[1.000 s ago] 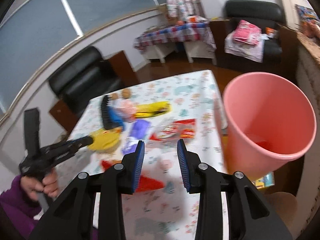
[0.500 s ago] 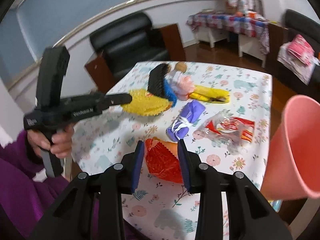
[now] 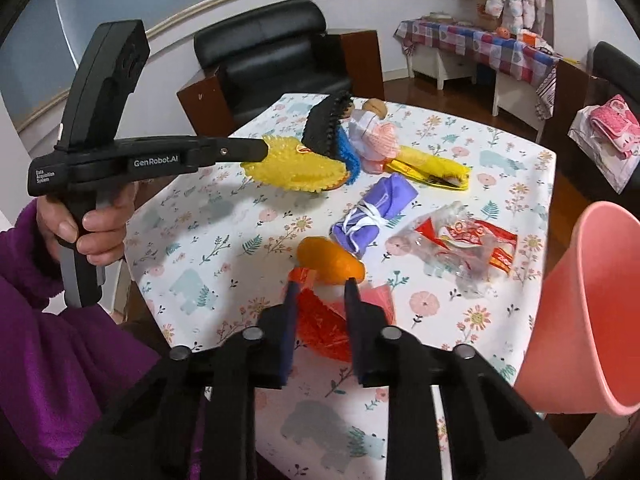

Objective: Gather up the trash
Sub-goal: 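Drop the red net into the bucket with the right gripper while the left drops the yellow net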

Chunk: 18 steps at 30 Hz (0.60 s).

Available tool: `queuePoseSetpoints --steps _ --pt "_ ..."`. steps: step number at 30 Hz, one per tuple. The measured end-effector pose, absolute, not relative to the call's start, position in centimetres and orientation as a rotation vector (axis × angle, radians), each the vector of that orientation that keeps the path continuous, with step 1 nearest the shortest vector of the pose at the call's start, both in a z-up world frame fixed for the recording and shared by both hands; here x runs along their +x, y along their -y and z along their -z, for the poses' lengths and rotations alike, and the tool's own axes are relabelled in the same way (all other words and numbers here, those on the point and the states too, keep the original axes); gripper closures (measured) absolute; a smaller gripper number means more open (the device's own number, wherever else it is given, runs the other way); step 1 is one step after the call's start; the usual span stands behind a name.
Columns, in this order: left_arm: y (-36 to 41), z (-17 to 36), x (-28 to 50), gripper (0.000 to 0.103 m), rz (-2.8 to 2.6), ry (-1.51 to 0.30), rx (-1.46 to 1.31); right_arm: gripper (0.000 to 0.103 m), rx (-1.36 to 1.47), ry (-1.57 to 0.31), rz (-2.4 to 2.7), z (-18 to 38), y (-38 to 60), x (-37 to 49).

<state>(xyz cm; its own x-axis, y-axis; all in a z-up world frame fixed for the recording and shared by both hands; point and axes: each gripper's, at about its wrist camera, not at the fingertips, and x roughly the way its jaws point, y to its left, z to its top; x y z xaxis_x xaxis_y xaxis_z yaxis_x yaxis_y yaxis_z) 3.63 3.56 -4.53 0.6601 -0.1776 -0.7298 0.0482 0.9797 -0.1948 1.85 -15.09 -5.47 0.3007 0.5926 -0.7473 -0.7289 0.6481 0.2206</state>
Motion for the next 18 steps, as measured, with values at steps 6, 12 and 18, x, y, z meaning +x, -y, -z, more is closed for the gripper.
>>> queuePoseSetpoints --steps 6,12,18 --pt "-3.0 3.8 3.7 0.095 0.15 -0.825 -0.158 0.095 -0.037 -0.857 -0.849 4.2 17.7 2.3" --pt "-1.1 2.2 4.3 0.095 0.2 -0.78 -0.13 0.095 0.094 -0.787 -0.751 2.4 21.1 3.7" --pt "1.6 0.7 5.6 0.095 0.258 -0.744 -0.112 0.095 0.172 -0.715 -0.619 1.2 24.7 4.7"
